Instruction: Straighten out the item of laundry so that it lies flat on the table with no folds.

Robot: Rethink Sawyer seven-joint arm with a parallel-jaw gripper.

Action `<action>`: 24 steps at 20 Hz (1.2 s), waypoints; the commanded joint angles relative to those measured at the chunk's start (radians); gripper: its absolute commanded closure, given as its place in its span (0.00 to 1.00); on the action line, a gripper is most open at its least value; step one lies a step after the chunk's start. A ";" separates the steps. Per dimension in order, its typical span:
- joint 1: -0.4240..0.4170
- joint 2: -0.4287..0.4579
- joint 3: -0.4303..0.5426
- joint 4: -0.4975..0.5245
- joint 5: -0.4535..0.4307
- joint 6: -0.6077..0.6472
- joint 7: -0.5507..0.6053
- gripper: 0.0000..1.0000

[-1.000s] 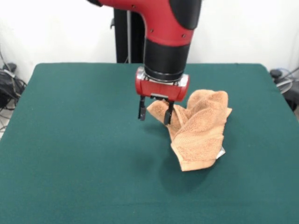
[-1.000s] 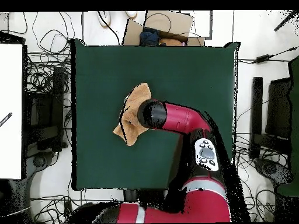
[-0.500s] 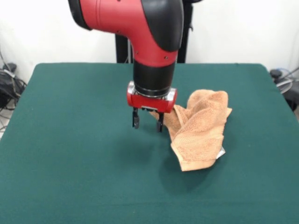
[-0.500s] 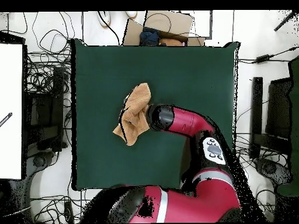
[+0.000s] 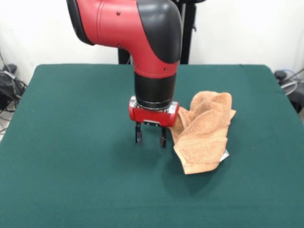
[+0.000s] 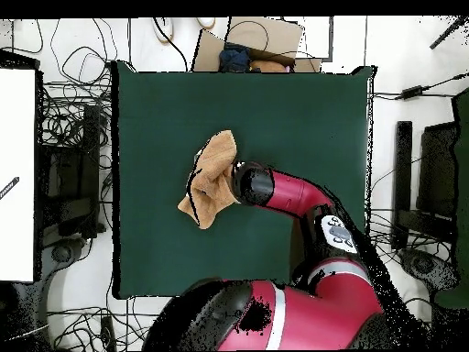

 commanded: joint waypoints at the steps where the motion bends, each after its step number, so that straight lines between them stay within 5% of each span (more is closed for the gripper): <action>1: -0.002 0.022 0.108 0.076 0.009 -0.113 0.188 0.00; 13: -0.009 0.013 0.119 0.086 0.014 -0.201 0.203 0.00; 24: -0.095 0.070 0.252 0.080 0.012 -0.168 0.167 0.00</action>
